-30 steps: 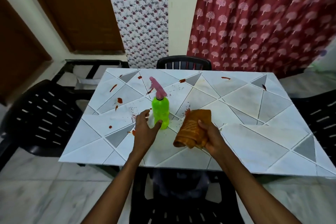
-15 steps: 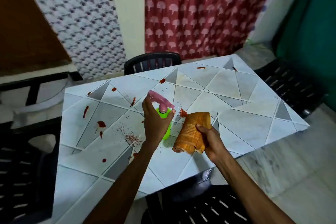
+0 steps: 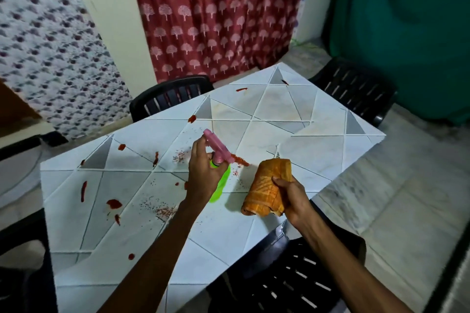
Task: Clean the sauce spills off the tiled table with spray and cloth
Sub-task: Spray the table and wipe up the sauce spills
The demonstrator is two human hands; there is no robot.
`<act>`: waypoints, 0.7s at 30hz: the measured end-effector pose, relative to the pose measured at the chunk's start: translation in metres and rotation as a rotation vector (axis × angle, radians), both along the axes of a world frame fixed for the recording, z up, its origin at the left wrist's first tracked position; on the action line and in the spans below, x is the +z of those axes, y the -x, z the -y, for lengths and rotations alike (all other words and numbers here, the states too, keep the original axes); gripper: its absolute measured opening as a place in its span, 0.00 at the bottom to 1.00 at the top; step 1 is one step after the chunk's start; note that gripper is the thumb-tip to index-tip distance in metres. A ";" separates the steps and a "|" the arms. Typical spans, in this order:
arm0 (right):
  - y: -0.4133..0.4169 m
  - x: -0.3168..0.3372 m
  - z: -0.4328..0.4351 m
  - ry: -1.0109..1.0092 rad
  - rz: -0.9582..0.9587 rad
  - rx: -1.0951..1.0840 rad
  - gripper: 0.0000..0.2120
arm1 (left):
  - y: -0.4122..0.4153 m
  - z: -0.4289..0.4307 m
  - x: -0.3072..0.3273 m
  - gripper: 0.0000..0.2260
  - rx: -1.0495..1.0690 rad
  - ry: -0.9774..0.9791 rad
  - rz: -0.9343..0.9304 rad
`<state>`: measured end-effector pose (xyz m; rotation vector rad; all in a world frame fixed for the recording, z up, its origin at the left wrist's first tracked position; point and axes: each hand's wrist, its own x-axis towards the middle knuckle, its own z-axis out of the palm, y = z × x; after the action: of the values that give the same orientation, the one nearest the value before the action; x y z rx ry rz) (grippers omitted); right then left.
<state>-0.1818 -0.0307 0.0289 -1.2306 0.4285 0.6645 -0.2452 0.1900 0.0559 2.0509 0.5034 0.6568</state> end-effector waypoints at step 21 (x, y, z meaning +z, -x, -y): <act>-0.150 -0.041 0.179 -0.100 -0.158 -0.340 0.17 | -0.260 0.190 0.005 0.34 -0.277 0.112 0.047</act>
<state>-0.0318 -0.2094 -0.0120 -0.9831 0.7098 0.4854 0.0146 -0.0001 0.0609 1.9477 0.2167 0.4980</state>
